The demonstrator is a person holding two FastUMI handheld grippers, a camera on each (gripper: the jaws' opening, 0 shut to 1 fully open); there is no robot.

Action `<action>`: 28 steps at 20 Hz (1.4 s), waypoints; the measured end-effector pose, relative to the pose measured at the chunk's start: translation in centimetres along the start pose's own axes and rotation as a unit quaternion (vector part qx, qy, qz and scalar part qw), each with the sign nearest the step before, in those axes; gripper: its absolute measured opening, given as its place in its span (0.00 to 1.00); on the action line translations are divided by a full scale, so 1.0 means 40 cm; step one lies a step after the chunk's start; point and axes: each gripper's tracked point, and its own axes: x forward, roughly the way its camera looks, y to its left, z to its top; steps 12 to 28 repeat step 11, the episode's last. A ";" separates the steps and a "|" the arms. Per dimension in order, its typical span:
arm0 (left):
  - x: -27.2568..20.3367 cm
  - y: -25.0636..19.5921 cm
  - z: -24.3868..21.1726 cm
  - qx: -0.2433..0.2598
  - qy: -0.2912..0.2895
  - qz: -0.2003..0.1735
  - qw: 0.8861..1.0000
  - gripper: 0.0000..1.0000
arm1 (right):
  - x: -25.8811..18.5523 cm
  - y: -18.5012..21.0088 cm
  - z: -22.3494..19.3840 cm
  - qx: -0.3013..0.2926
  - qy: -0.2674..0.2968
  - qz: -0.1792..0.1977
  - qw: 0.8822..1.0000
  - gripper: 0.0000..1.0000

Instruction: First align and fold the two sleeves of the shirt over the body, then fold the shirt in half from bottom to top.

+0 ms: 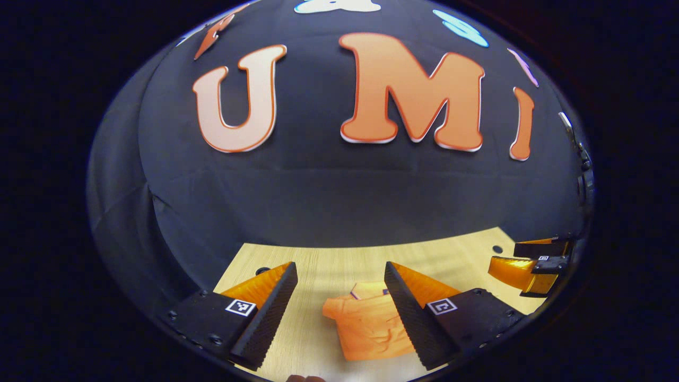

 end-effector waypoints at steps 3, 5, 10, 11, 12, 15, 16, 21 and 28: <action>-0.116 -0.011 0.072 -0.021 -0.069 0.007 0.997 1.00 | -0.114 0.006 0.049 -0.022 -0.075 0.001 0.997 0.98; -0.174 -0.011 0.081 -0.027 -0.105 0.014 0.994 1.00 | -0.161 0.011 0.055 -0.025 -0.114 0.007 0.993 0.98; -0.266 -0.005 0.057 -0.034 -0.148 0.022 0.988 1.00 | -0.238 0.016 0.034 -0.008 -0.155 0.028 0.987 0.98; -0.268 0.002 0.049 -0.041 -0.142 0.017 0.989 1.00 | -0.241 0.016 0.028 -0.004 -0.154 0.025 0.988 0.97; -0.268 0.002 0.049 -0.041 -0.142 0.017 0.989 1.00 | -0.241 0.016 0.028 -0.004 -0.154 0.025 0.988 0.97; -0.268 0.002 0.049 -0.041 -0.142 0.017 0.989 1.00 | -0.241 0.016 0.028 -0.004 -0.154 0.025 0.988 0.97; -0.268 0.002 0.049 -0.041 -0.142 0.017 0.989 1.00 | -0.241 0.016 0.028 -0.004 -0.154 0.025 0.988 0.97; -0.268 0.002 0.049 -0.041 -0.142 0.017 0.989 1.00 | -0.241 0.016 0.028 -0.004 -0.154 0.025 0.988 0.97; -0.268 0.002 0.049 -0.041 -0.142 0.017 0.989 1.00 | -0.241 0.016 0.028 -0.004 -0.154 0.025 0.988 0.97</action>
